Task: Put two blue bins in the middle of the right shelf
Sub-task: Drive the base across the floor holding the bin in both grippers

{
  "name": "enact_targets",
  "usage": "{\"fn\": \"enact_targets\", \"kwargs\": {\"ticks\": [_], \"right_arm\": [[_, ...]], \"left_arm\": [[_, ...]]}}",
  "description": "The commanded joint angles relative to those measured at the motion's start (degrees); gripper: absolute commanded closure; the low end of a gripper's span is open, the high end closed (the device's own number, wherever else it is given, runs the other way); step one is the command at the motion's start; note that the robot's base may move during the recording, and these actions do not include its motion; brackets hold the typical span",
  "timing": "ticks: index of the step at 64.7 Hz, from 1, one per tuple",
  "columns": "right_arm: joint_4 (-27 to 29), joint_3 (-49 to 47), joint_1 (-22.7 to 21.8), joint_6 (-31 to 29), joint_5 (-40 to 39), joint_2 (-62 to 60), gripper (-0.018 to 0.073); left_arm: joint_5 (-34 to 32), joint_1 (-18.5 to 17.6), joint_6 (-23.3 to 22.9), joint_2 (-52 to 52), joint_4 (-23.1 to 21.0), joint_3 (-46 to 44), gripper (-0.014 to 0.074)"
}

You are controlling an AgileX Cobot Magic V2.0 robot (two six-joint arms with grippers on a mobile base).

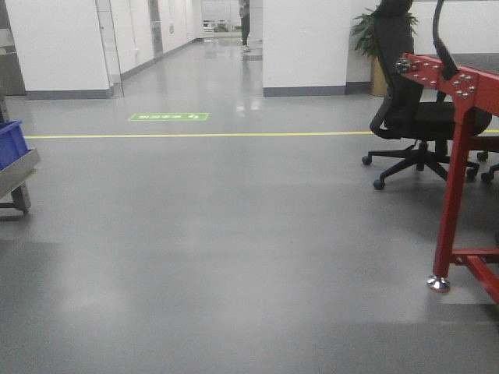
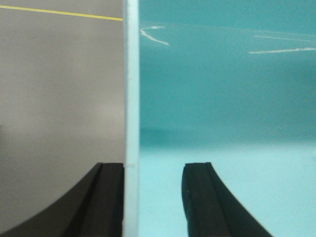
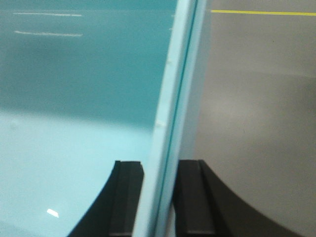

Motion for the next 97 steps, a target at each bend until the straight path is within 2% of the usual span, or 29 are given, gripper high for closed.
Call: {"fn": "enact_targets", "kwargs": {"ticks": [1,97], "right_arm": [[-1.0,-0.82,-0.26,0.55,-6.09,-0.56,0.0713],[-1.0,-0.82,-0.26,0.55,-6.09,-0.06,0.0713]], "left_arm": [[-3.65,-0.64,2.17,-1.29,-2.5,-1.04,0.0707],[-3.65,-0.64,2.17,-1.29,-2.38,-1.04,0.0707]]}}
